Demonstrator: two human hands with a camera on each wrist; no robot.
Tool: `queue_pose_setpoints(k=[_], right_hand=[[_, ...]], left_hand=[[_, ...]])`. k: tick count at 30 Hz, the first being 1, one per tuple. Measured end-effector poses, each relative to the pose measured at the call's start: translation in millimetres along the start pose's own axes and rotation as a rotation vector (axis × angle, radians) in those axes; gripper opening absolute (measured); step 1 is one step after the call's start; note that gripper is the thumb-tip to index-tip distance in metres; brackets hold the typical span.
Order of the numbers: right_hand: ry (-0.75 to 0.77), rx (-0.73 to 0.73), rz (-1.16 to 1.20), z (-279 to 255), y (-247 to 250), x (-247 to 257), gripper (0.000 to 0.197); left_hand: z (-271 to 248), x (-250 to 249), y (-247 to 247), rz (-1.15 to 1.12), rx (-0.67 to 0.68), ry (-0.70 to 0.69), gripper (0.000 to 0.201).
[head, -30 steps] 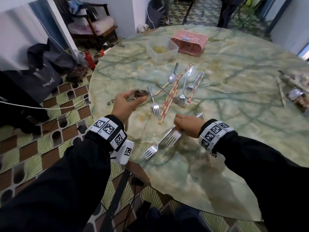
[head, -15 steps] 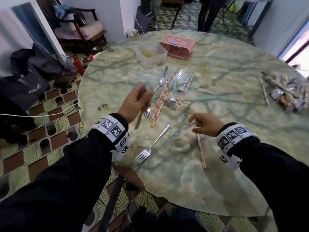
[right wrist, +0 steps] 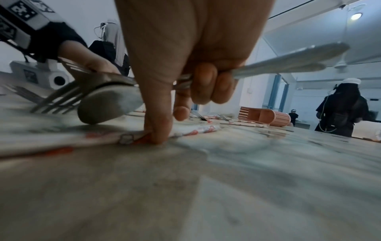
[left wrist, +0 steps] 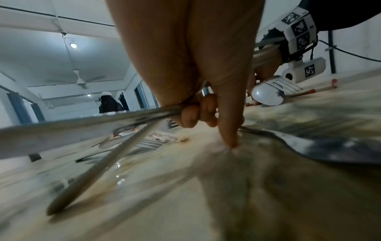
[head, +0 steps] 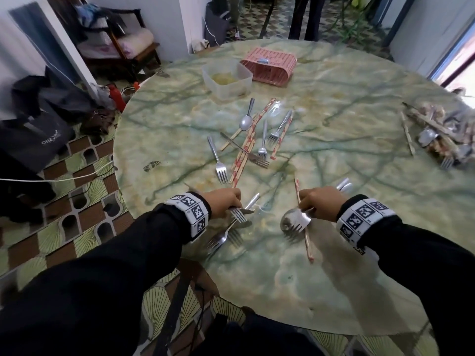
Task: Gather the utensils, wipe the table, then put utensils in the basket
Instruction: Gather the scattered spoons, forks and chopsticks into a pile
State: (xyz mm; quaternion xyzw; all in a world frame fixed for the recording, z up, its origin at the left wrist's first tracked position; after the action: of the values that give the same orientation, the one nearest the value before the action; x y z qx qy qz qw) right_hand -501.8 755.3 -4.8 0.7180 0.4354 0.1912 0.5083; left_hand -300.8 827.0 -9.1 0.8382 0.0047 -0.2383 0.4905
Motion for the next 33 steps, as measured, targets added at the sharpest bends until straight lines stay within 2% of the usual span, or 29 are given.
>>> queue_pose_setpoints(k=[4,7,10,12,18,21,24,26,28,33], right_hand=[[0.044,-0.013,0.005,3.1,-1.8,-7.5,0.023],[0.08,-0.022,0.036,4.9,-3.7,-12.1,0.021],[0.077,-0.02,0.069,8.1,-5.6,-15.3,0.025],[0.054,-0.045,0.166,12.7,-4.9,-18.5,0.027],[-0.049,-0.152,0.525,31.7,8.6,-36.7,0.016],[-0.083,-0.202,0.666,37.6,14.6,-43.2,0.004],[-0.13,-0.21,0.764,43.5,17.4,-45.1,0.028],[-0.16,-0.212,0.82,46.6,19.3,-44.3,0.026],[-0.169,-0.201,0.854,50.0,20.0,-42.3,0.012],[-0.189,-0.188,0.81,53.3,20.1,-36.1,0.03]], left_hand=[[3.4,-1.3,5.5,0.091,0.015,-0.098,0.023],[-1.2,-3.7,9.1,0.076,-0.005,-0.201,0.02],[-3.6,1.8,7.0,0.129,-0.001,-0.237,0.015],[-4.9,1.9,7.8,0.166,-0.019,-0.274,0.013],[-7.3,5.9,5.9,0.248,-0.095,-0.401,0.02],[-7.1,12.6,4.4,0.177,-0.13,-0.384,0.015],[-9.2,13.6,2.0,0.183,-0.106,-0.376,0.014],[-8.8,13.5,1.3,0.188,-0.092,-0.35,0.013],[-6.9,12.2,1.9,0.167,-0.041,-0.282,0.018],[-0.8,7.3,1.0,0.173,0.137,-0.105,0.022]])
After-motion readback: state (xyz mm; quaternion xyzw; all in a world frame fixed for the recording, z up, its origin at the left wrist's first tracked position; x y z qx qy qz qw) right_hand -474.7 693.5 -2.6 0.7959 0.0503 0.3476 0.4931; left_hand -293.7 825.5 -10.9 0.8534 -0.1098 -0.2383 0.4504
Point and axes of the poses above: each hand's wrist, its own z-axis towards the middle knuckle, its own y-axis out of the back of the hand, x = y × z, the point moved 5 cm from there along z, towards the middle knuckle, and after that the axes turned 7 degrees about -z, right-handed, at the moved point
